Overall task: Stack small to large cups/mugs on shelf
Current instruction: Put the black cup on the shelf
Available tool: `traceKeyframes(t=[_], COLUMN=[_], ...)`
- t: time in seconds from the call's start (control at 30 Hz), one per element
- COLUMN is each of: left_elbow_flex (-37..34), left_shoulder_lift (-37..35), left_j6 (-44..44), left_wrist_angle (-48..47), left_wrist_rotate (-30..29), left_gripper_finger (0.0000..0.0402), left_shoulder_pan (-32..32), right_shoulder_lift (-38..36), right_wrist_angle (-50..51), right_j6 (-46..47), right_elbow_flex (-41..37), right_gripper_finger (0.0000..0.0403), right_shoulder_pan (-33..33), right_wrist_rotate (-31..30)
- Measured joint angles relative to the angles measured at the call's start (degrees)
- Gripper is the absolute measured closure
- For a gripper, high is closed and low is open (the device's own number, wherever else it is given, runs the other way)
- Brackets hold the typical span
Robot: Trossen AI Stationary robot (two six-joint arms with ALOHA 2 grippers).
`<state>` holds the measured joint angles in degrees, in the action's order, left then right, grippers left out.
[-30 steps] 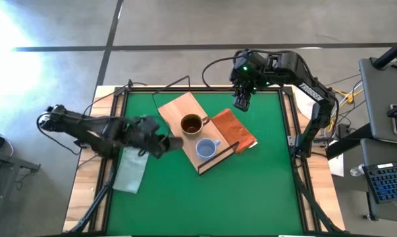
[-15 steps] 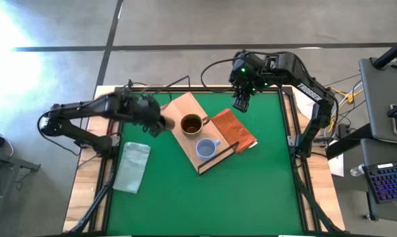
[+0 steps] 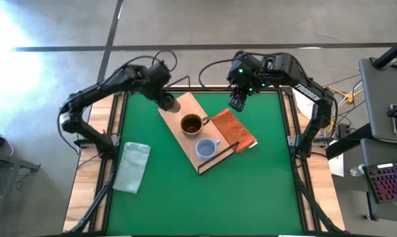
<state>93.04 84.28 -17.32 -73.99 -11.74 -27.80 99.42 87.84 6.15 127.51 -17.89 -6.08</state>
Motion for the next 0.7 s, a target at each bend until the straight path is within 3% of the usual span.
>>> traceKeyframes(t=[0.17, 0.33, 0.7], left_elbow_flex=[5.6, 11.4, 18.4], left_shoulder_lift=[6.3, 12.6, 22.0], left_j6=[5.7, 9.3, 13.7], left_wrist_angle=[0.0, -0.7, -6.1], left_wrist_rotate=[3.4, 12.0, 11.5], left_gripper_finger=[0.0401, 0.0401, 0.0401], left_shoulder_pan=[-4.8, -9.3, -11.6], right_shoulder_lift=[0.0, 0.1, 0.1], right_wrist_angle=[-2.0, -3.4, -6.6], right_j6=[1.9, 3.3, 3.9], right_elbow_flex=[-3.0, -6.7, -13.3], right_gripper_finger=[0.0248, 0.0248, 0.0248], right_shoulder_pan=[0.0, 0.5, 2.7], right_wrist_rotate=[0.3, 1.7, 1.7])
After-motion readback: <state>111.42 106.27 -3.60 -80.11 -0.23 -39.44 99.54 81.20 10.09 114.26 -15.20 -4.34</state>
